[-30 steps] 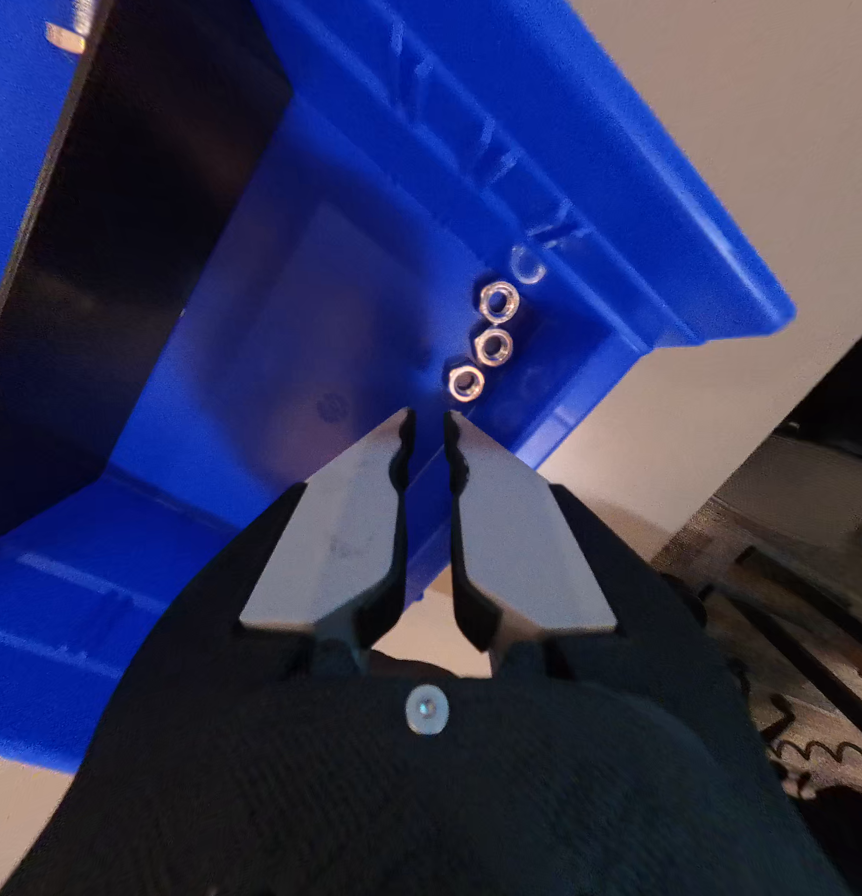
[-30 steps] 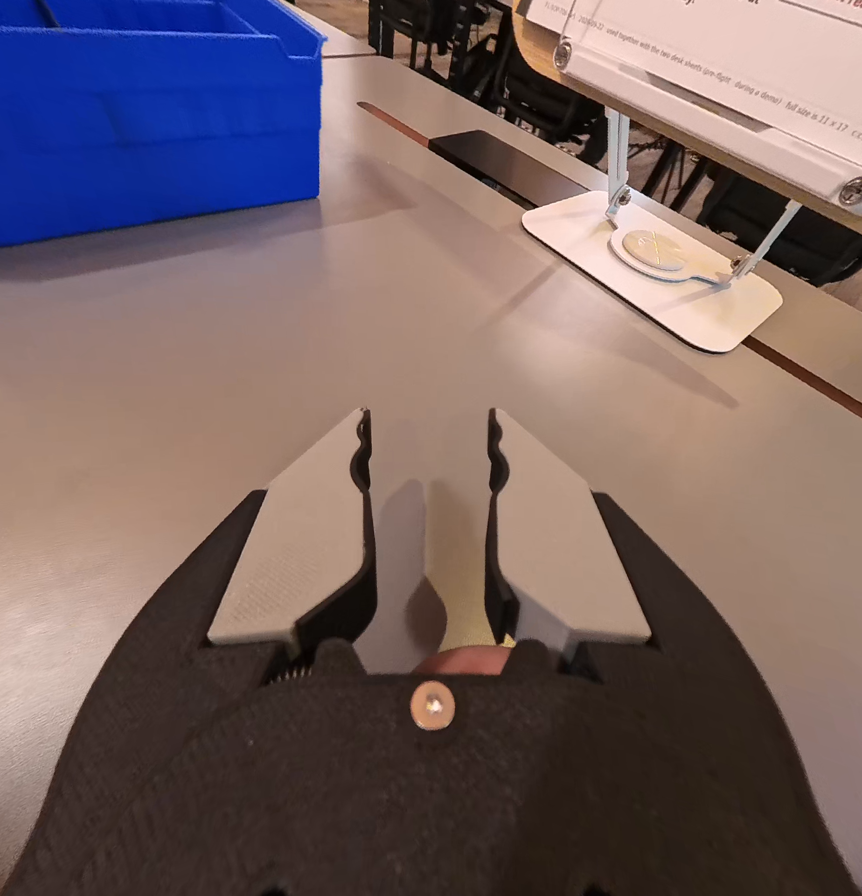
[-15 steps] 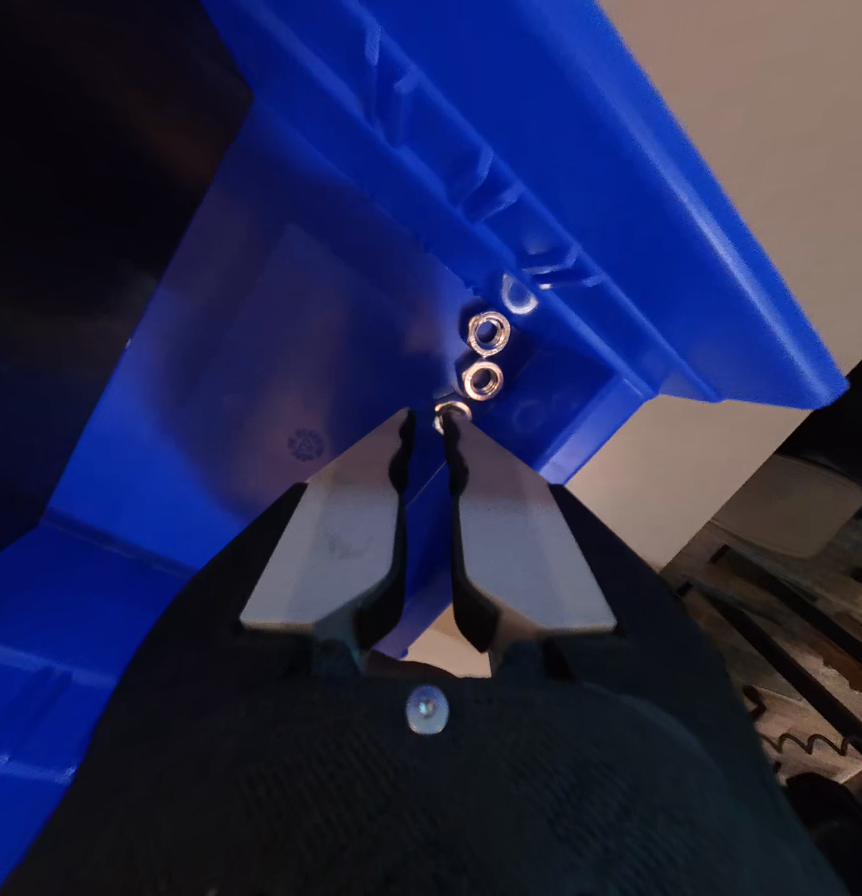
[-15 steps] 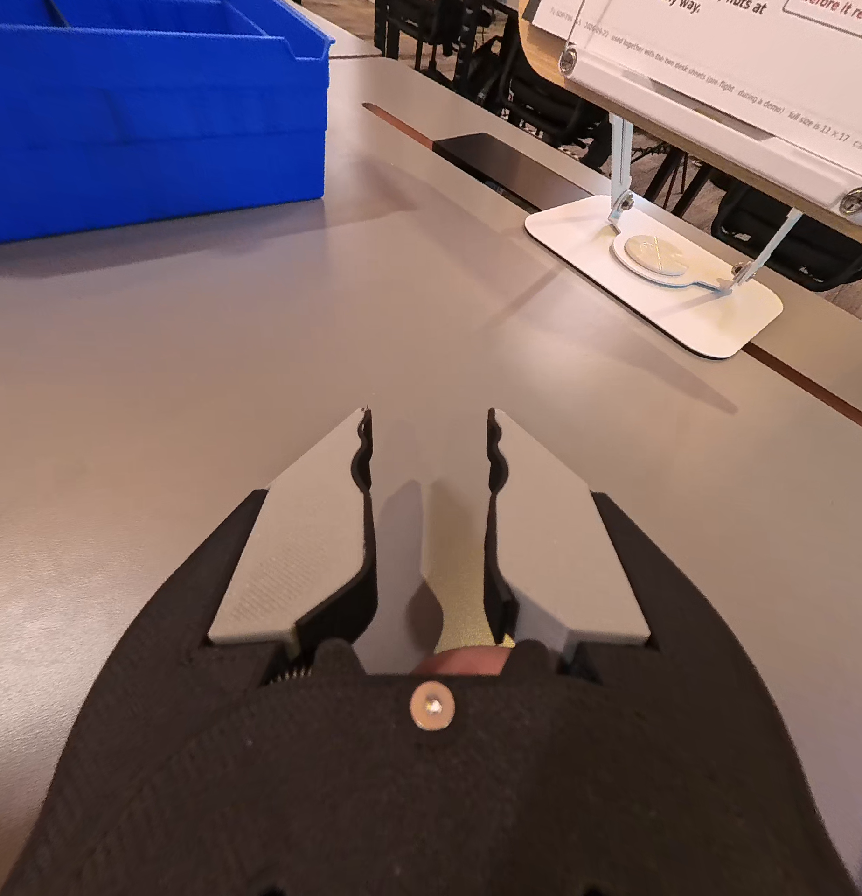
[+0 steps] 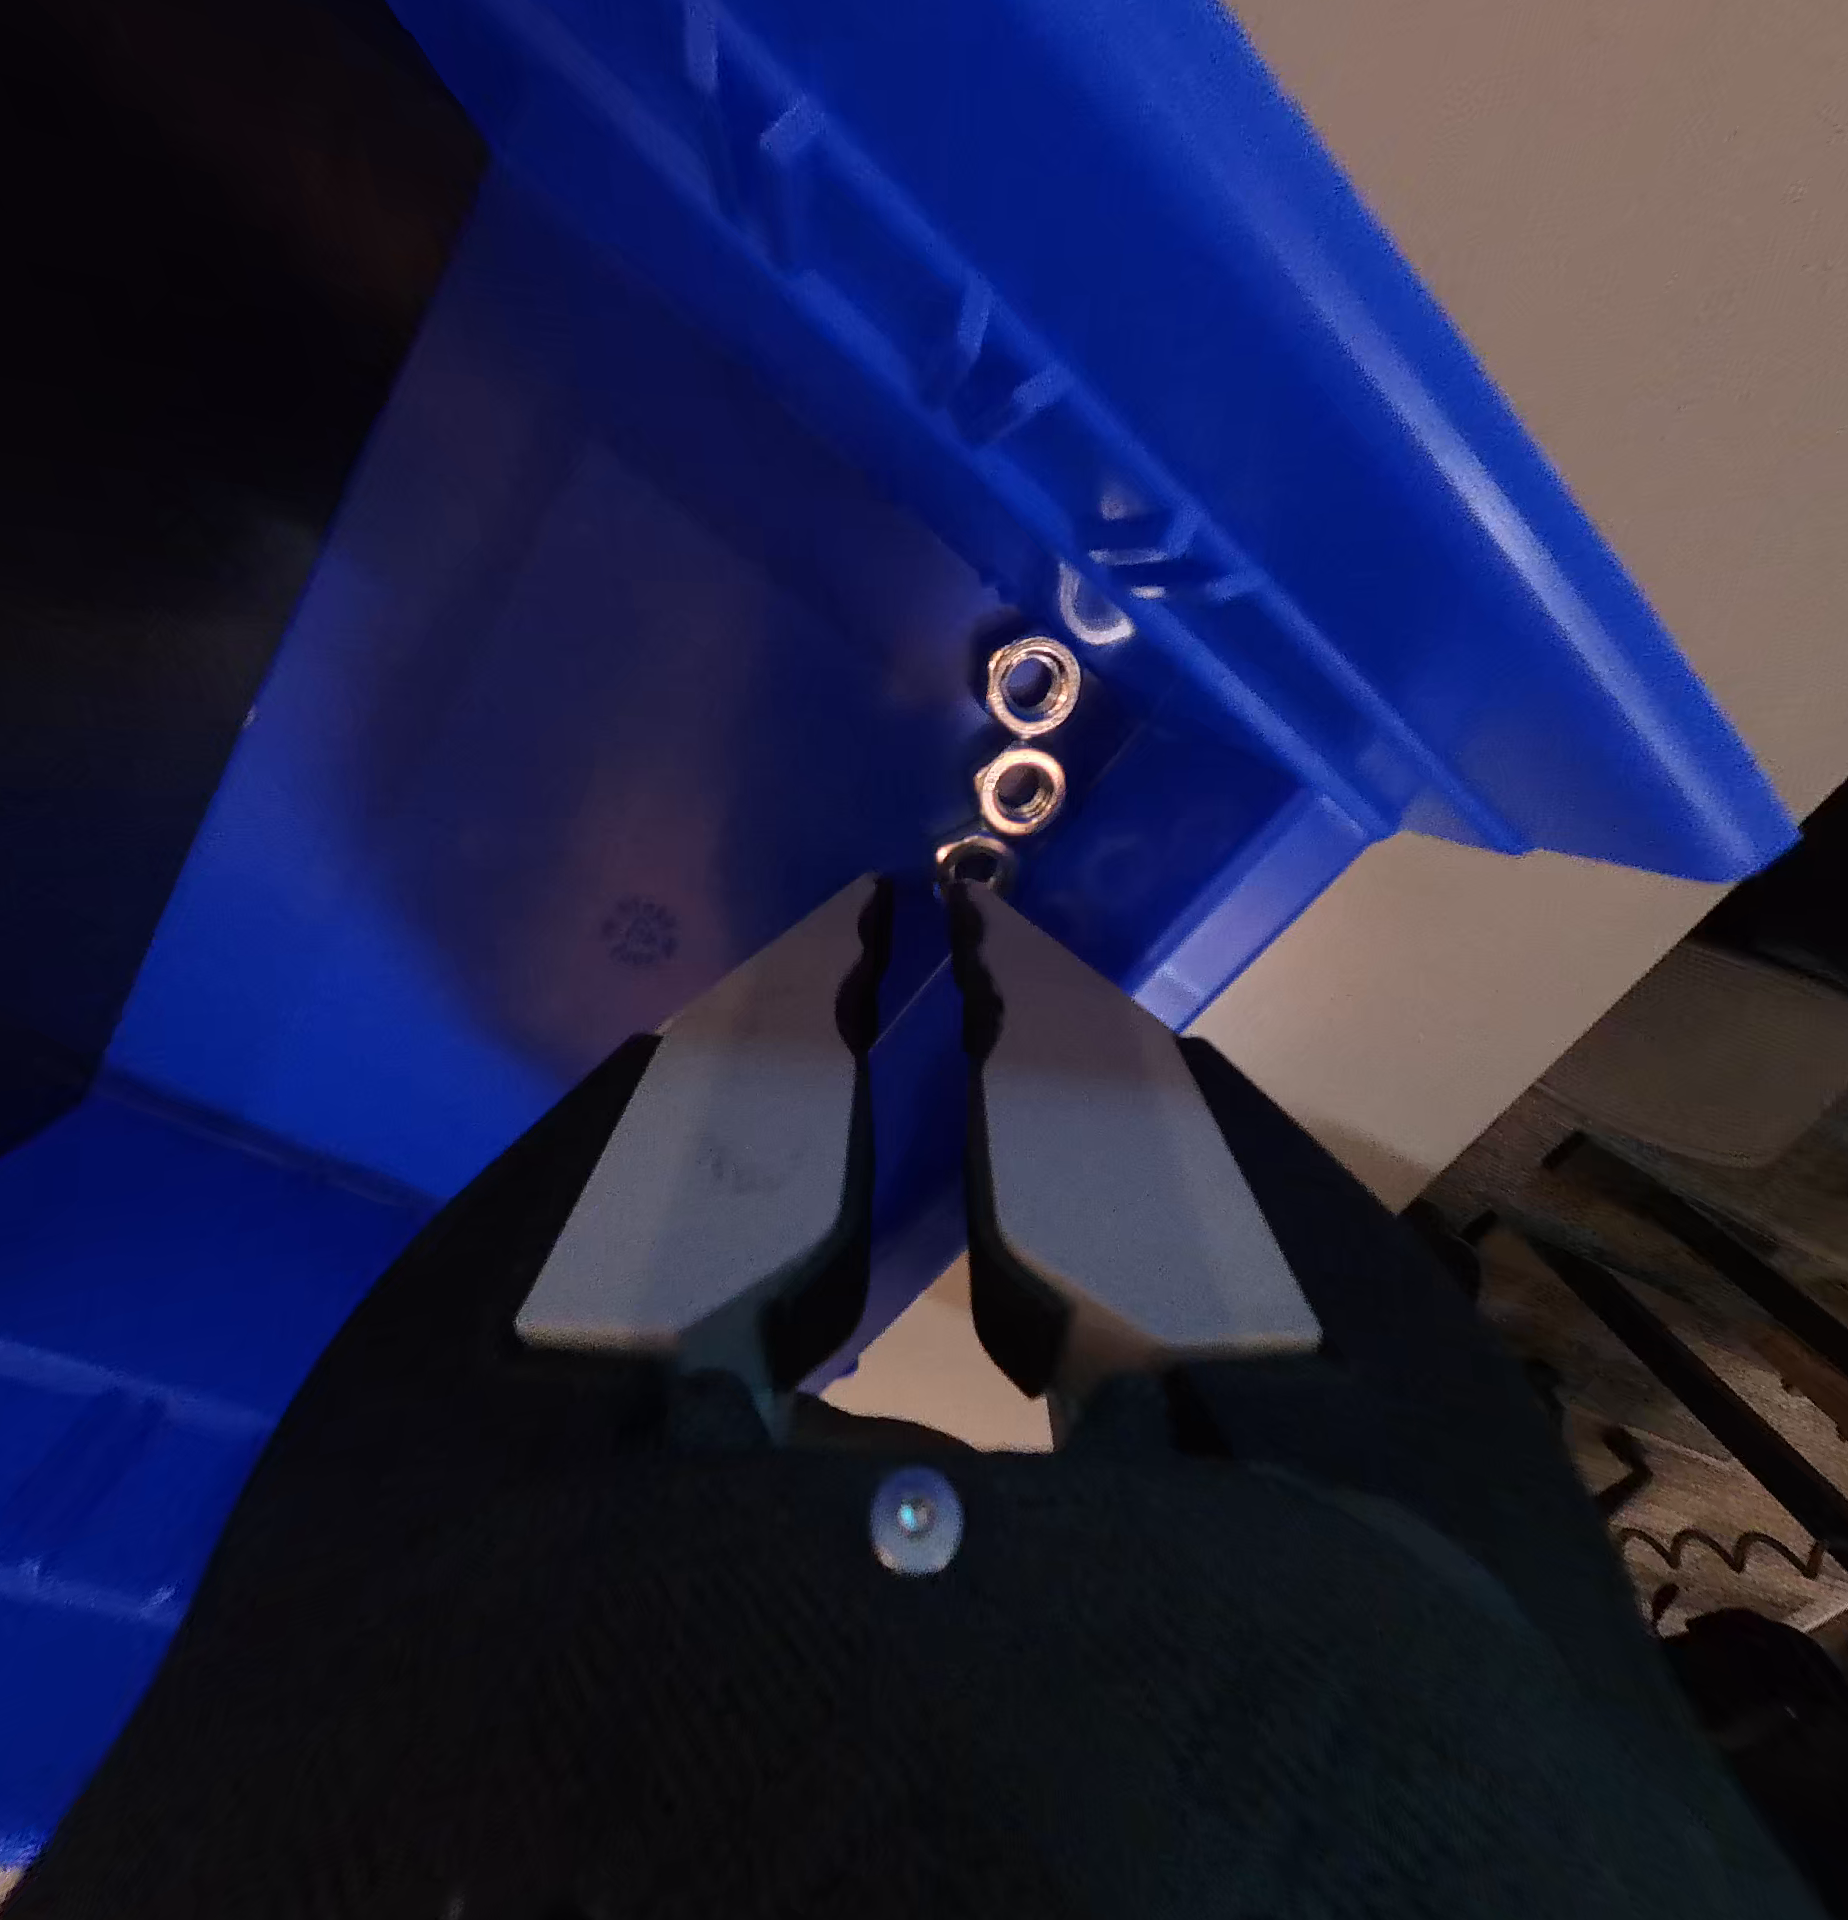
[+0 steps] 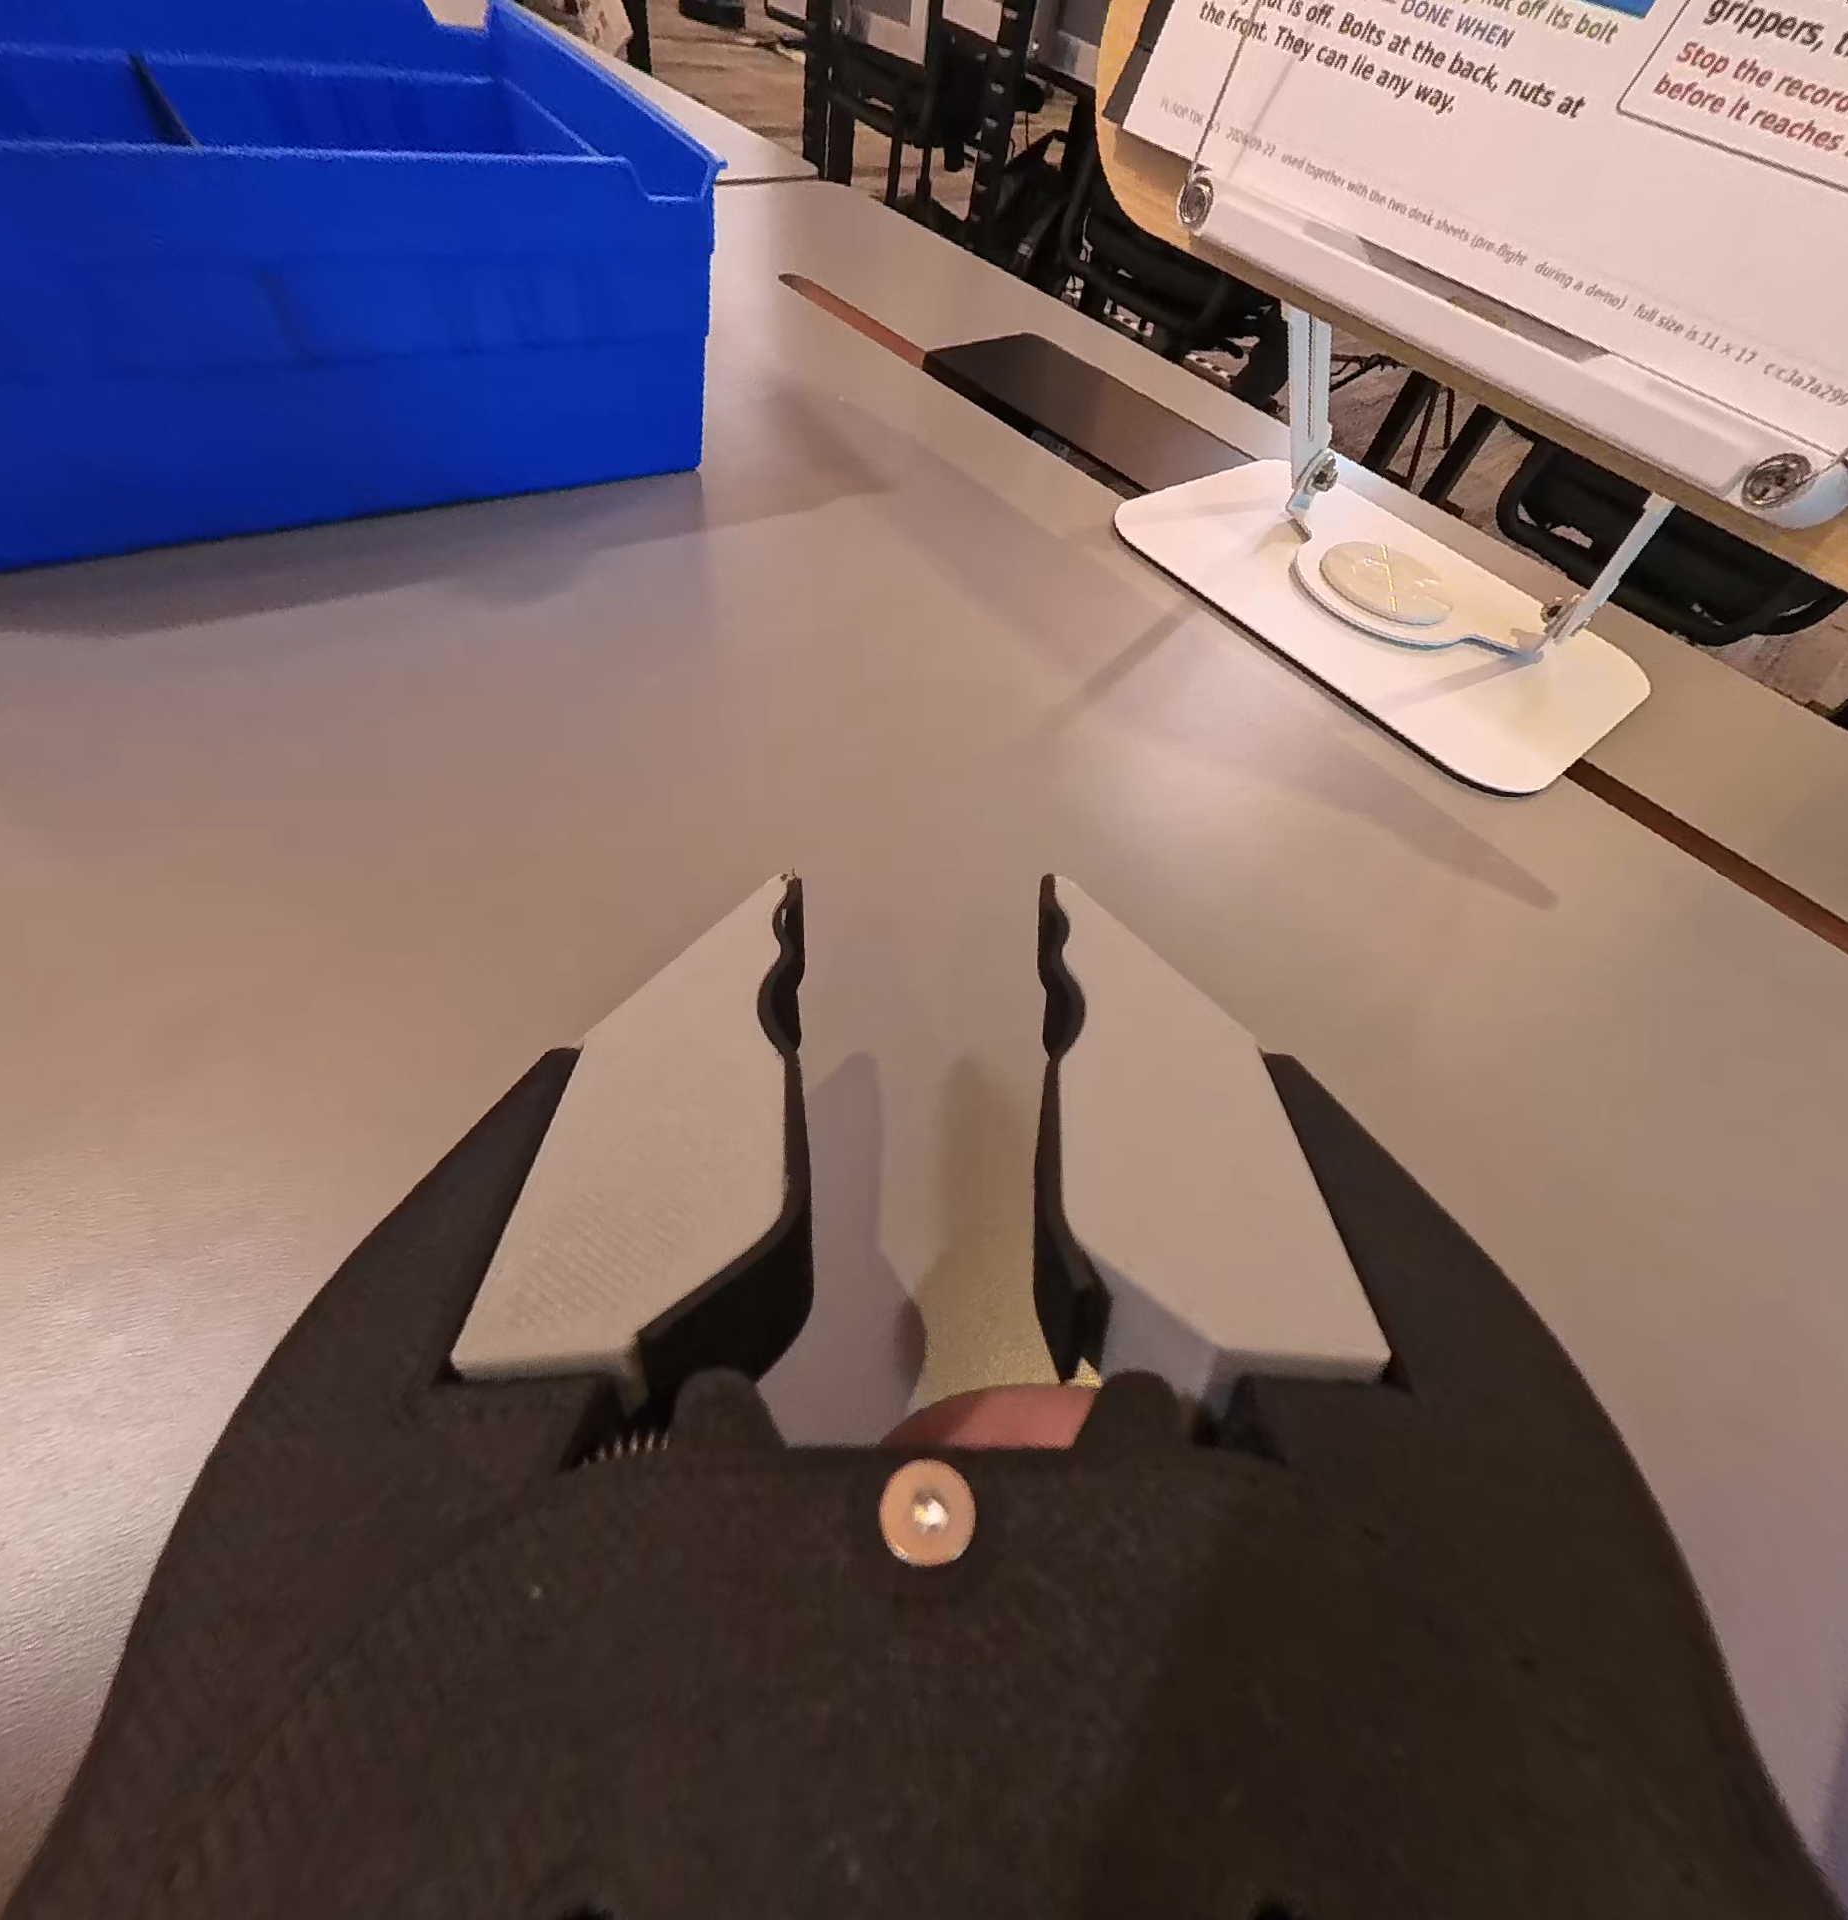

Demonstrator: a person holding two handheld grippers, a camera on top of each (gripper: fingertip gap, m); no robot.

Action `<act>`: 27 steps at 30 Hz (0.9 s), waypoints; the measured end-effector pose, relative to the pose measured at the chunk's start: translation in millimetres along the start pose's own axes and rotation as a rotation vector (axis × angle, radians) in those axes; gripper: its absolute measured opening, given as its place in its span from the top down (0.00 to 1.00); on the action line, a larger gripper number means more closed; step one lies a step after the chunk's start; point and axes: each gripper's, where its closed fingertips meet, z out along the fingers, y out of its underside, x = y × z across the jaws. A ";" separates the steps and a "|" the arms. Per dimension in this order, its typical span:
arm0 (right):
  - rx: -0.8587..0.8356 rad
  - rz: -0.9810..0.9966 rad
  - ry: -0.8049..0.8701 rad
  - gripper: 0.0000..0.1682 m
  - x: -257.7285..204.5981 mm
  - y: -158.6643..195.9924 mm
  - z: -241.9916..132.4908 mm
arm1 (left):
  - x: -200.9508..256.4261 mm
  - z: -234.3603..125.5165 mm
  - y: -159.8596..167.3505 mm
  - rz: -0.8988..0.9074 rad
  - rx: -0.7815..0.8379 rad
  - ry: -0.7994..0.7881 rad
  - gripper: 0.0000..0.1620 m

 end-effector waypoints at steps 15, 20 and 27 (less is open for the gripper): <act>0.006 -0.002 -0.003 0.76 -0.4 -2.3 -1.9 | -2.2 1.6 -3.1 0.003 -0.005 -0.020 1.00; 0.012 -0.003 -0.001 0.76 -0.6 -4.1 -3.0 | -11.6 0.5 -3.0 -0.033 0.025 -0.050 1.00; 0.018 0.000 0.004 0.77 0.6 -5.5 -4.3 | -32.9 -2.7 3.7 -0.053 0.014 -0.156 1.00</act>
